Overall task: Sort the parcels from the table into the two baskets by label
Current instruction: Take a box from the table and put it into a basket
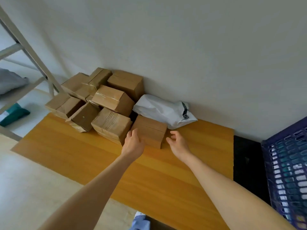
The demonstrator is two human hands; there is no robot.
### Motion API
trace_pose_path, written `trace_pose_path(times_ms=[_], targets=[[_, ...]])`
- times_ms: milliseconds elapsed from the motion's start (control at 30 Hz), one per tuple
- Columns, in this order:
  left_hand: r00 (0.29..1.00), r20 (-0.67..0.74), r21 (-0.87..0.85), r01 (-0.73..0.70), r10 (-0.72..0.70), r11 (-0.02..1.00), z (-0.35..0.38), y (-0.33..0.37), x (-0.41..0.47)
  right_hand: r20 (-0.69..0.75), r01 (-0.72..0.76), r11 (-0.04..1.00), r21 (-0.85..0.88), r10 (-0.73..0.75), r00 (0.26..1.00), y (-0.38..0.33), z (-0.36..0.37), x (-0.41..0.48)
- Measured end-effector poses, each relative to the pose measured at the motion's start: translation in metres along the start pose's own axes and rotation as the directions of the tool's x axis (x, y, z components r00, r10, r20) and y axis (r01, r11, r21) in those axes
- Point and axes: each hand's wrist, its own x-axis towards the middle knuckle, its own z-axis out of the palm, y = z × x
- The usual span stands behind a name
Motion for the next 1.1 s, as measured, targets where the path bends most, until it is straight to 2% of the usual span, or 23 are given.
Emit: trace_pose_path(times_ms=[67, 167, 267, 567, 967, 1100], targets=[[0.996, 0.048, -0.12, 0.08, -0.075, 0.99, 0.0, -0.003, 0.015, -0.008, -0.075, 0.995, 0.073, 0.075, 0.997, -0.009, 0.01, 0.01], [0.951, 0.16, -0.345, 0.304, -0.263, 0.888, 0.002, -0.004, 0.029, -0.029, -0.169, 0.968, 0.186, 0.178, 0.984, -0.02, 0.025, 0.02], [0.924, 0.206, -0.438, 0.381, -0.322, 0.815, 0.005, -0.01, 0.041, -0.068, -0.211, 0.942, 0.26, 0.235, 0.969, -0.024, 0.039, 0.027], [0.944, 0.186, -0.504, 0.33, -0.273, 0.798, 0.013, -0.019, 0.056, -0.077, -0.278, 0.922, 0.27, 0.309, 0.948, -0.017, 0.043, 0.034], [0.975, 0.165, -0.493, 0.209, -0.146, 0.845, 0.016, -0.021, 0.037, -0.047, -0.326, 0.861, 0.39, 0.372, 0.927, -0.004, 0.032, 0.013], [0.978, 0.163, -0.503, 0.193, -0.127, 0.842, 0.015, -0.02, 0.024, -0.05, -0.302, 0.876, 0.376, 0.344, 0.938, -0.002, 0.022, -0.007]])
